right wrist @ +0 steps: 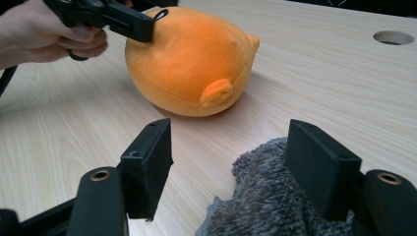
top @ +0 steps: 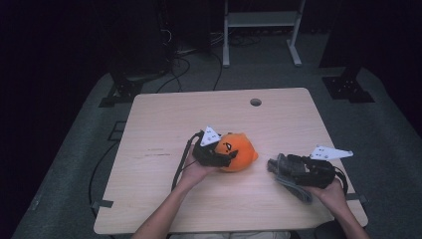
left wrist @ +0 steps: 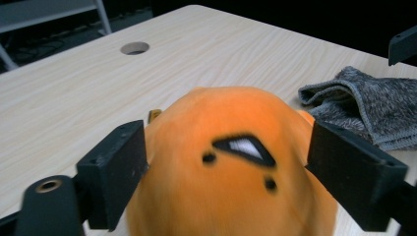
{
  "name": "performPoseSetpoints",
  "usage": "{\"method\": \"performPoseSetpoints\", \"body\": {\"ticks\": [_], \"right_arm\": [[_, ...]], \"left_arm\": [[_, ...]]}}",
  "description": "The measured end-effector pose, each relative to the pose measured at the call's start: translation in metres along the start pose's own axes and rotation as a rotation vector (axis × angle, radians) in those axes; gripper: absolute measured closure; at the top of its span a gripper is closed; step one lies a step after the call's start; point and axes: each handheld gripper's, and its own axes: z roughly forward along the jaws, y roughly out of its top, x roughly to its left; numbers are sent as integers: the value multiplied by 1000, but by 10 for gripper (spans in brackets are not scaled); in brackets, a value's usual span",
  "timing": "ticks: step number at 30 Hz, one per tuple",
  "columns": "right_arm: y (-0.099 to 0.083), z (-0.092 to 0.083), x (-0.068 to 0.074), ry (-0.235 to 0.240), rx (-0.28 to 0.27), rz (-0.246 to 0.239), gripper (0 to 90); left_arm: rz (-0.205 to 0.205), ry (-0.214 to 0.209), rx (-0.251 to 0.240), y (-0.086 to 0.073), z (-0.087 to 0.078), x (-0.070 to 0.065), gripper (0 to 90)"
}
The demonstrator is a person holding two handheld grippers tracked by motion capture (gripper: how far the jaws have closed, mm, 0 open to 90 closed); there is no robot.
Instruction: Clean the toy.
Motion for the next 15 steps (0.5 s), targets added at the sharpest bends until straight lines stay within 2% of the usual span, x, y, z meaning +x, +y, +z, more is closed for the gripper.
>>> {"method": "performPoseSetpoints", "body": {"ticks": [3, 9, 15], "right_arm": [[0, 0, 1, -6, 0, 0, 332], [1, 0, 1, -10, -4, 4, 328], [0, 0, 0, -13, -5, 9, 324]], "left_arm": [[4, 4, -5, -3, -12, 2, 137], [-22, 16, -5, -11, -28, 8, 116], [-12, 26, -4, -17, -41, 8, 109]]}}
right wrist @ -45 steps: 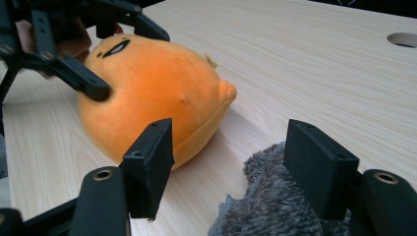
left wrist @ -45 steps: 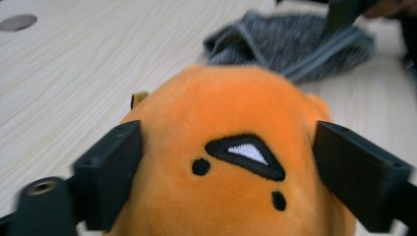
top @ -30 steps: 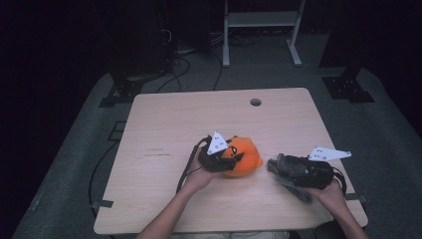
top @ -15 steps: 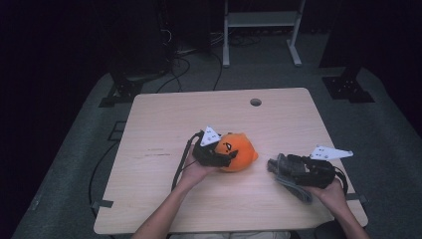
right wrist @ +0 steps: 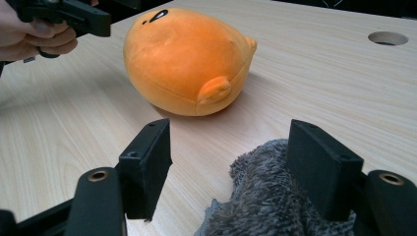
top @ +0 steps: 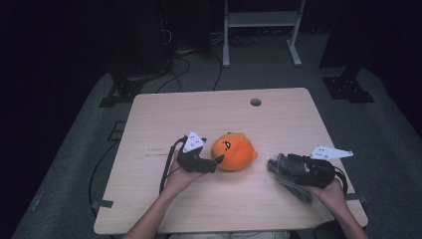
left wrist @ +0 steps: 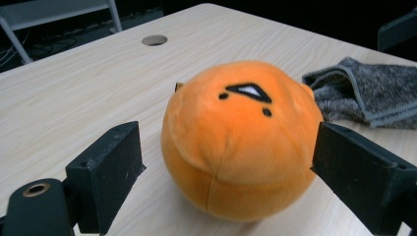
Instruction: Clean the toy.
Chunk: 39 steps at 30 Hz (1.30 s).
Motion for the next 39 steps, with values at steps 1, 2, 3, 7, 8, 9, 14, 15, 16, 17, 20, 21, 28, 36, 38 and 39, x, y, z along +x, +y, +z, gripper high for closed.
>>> {"method": "performPoseSetpoints", "body": {"ticks": [1, 2, 3, 7, 8, 9, 14, 15, 16, 17, 20, 21, 28, 36, 38, 39], "right_arm": [[0, 0, 0, -1, 0, 0, 323], [0, 0, 0, -1, -1, 0, 323], [0, -1, -1, -1, -1, 1, 323], [-1, -2, -1, -4, -3, 3, 321], [-1, -2, -1, -5, -2, 3, 321], [-1, -2, -1, -6, -3, 4, 320], [-1, -2, -2, -5, -4, 6, 319], [-1, -2, -2, -5, -4, 7, 319], [-1, -2, -2, -5, -4, 7, 319], [-1, -2, -2, -5, -3, 7, 318], [-1, -2, -2, -5, 1, 9, 317], [-1, -2, -2, -5, 1, 9, 317], [-2, -1, -3, -7, 8, 11, 313], [-4, -2, -3, -11, 11, 15, 312], [-4, -2, -4, -11, 12, 16, 310], [-5, -1, -4, -10, 13, 15, 310]], "left_arm": [[2, 1, 2, -1, -1, 0, 107], [4, 2, 3, -1, -4, -1, 105], [6, 4, 2, -2, -6, -1, 105], [5, 7, -10, -5, -14, -2, 106], [6, 6, -12, -6, -17, -1, 106], [7, 9, -11, -7, -19, -1, 106], [10, 21, -10, -12, -29, 0, 105], [8, 23, -12, -14, -30, 0, 105], [8, 23, -12, -14, -30, 0, 105], [6, 27, -11, -15, -32, 1, 105], [2, 32, -7, -20, -38, 2, 102], [1, 34, -6, -22, -40, 2, 102], [-16, 50, -7, -33, -52, 5, 103], [-34, 67, 4, -47, -62, 5, 101], [-46, 67, 7, -52, -64, 5, 100], [-43, 68, 12, -53, -65, 5, 99]]}}
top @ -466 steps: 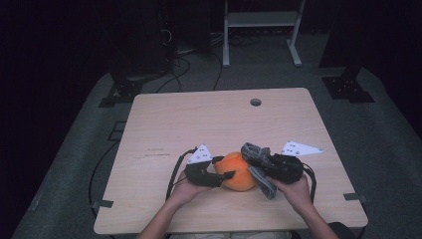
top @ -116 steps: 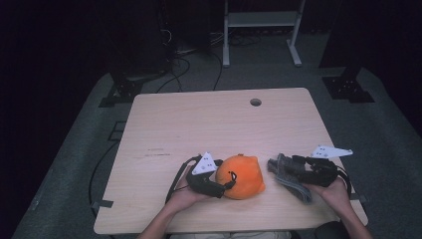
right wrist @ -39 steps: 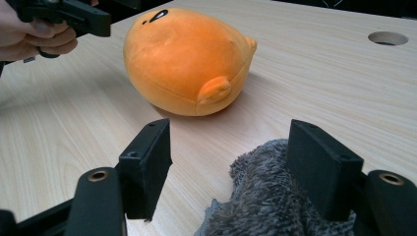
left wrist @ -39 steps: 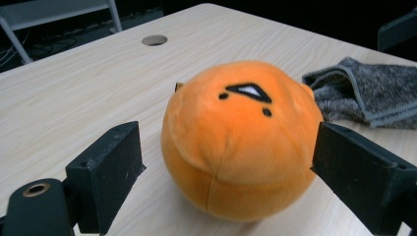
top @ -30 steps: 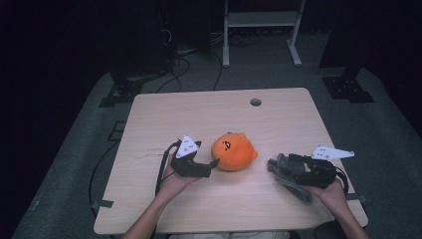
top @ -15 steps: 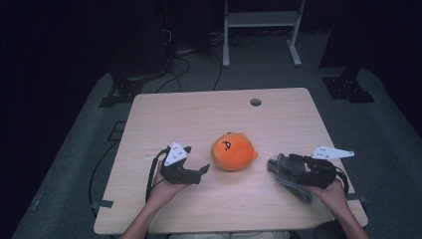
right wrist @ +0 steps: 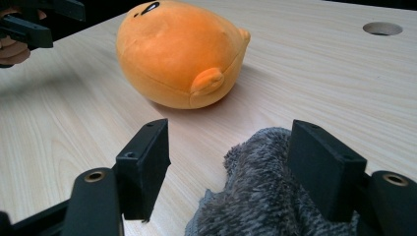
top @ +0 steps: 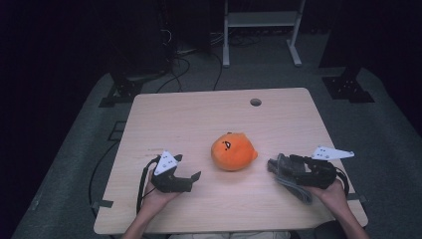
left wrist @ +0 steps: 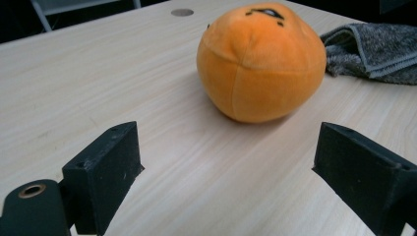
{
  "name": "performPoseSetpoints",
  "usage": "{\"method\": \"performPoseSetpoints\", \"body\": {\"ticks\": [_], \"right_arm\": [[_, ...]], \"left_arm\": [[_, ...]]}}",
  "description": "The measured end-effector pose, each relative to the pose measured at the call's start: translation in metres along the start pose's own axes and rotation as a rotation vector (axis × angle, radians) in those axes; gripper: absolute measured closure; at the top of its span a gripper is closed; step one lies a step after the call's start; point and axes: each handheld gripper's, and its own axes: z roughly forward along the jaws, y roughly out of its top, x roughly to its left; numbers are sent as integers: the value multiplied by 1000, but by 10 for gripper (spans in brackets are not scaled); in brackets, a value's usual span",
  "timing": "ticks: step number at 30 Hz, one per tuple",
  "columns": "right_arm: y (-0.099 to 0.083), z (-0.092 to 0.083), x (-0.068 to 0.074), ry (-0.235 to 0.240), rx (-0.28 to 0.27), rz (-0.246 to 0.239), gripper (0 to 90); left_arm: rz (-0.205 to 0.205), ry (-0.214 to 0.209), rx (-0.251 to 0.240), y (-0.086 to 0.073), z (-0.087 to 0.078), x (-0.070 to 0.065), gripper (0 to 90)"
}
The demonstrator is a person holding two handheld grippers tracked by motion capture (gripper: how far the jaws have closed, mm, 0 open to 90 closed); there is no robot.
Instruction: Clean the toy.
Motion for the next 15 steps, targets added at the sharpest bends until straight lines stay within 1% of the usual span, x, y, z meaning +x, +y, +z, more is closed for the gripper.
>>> {"method": "performPoseSetpoints", "body": {"ticks": [8, 10, 12, 15], "right_arm": [[-2, 2, 2, 2, 9, -4, 308], [-2, 2, 2, 1, 12, -6, 308], [-3, 3, 3, -2, 14, -10, 308], [-4, 3, 3, -4, 13, -12, 308]], "left_arm": [[-23, 12, -16, -7, -6, 2, 94], [-25, 14, -18, -9, -7, 1, 93], [-18, 17, -18, -10, -8, 1, 91], [-23, 17, -34, -9, -9, 2, 88]]}}
